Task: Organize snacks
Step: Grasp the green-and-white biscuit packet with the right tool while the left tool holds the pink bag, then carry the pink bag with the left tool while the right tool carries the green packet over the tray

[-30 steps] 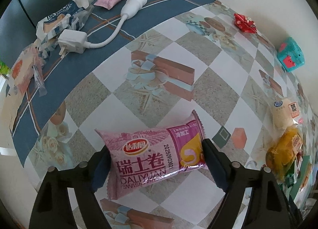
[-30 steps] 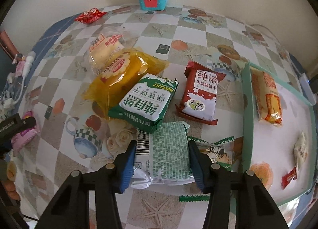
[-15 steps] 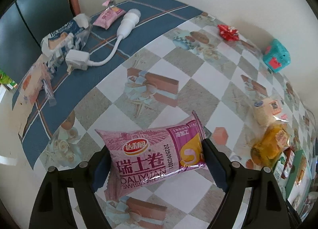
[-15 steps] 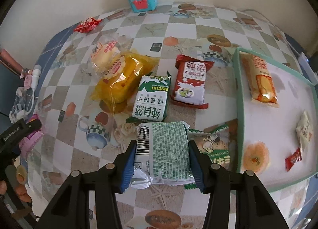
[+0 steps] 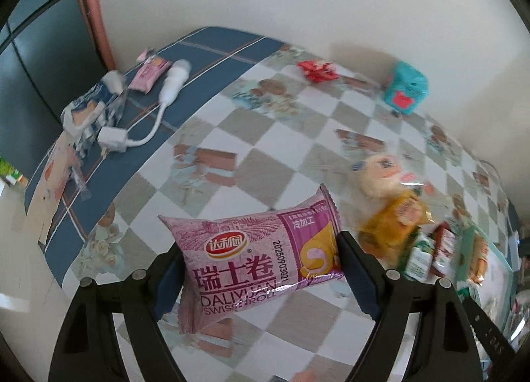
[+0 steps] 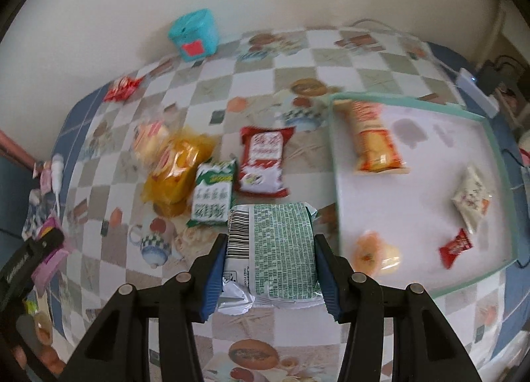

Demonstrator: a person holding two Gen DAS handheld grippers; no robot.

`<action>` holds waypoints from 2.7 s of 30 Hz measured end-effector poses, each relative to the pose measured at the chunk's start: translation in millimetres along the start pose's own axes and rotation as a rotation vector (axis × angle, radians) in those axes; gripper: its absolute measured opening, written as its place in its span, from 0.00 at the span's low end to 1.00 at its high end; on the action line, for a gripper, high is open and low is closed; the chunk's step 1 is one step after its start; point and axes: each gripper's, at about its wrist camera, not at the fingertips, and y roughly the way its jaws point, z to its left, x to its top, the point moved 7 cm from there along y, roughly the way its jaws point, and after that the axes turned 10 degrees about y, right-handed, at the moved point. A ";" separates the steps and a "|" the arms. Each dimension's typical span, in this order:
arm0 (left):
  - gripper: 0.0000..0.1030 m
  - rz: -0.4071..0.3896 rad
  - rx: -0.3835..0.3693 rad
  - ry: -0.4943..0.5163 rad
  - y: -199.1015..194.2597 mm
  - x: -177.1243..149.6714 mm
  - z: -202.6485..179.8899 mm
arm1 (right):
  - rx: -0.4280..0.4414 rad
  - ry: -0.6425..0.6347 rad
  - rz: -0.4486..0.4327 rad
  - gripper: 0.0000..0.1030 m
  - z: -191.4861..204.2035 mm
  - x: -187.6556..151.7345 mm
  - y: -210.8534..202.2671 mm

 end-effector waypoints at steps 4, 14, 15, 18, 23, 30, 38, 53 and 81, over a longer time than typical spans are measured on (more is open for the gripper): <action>0.83 -0.023 -0.033 0.043 -15.0 0.2 -30.8 | -0.003 0.039 -0.028 0.51 -14.8 9.4 -9.0; 0.83 -0.033 -0.047 0.149 -29.5 -10.7 -103.9 | -0.029 0.091 -0.058 0.51 -49.7 24.8 -12.5; 0.83 -0.027 -0.052 0.157 -28.3 -13.2 -109.8 | -0.041 0.097 -0.062 0.51 -54.9 26.6 -11.8; 0.83 -0.006 -0.067 0.185 -23.3 -20.8 -127.9 | -0.075 0.102 -0.071 0.51 -66.4 30.3 -8.7; 0.83 0.004 -0.077 0.230 -21.4 -29.3 -149.2 | -0.106 0.101 -0.076 0.52 -75.0 34.1 -5.0; 0.83 0.034 -0.108 0.276 -15.9 -44.0 -166.9 | -0.102 0.045 -0.058 0.52 -63.9 22.5 -0.9; 0.83 0.049 -0.129 0.304 -11.7 -50.6 -182.9 | -0.144 0.063 -0.133 0.52 -86.7 24.1 -15.2; 0.83 0.007 -0.163 0.313 -19.0 -33.1 -215.1 | -0.179 0.215 -0.177 0.52 -147.7 38.8 -27.9; 0.84 -0.015 -0.292 0.617 -13.6 -62.2 -366.9 | -0.245 0.467 -0.231 0.52 -270.7 77.4 -31.0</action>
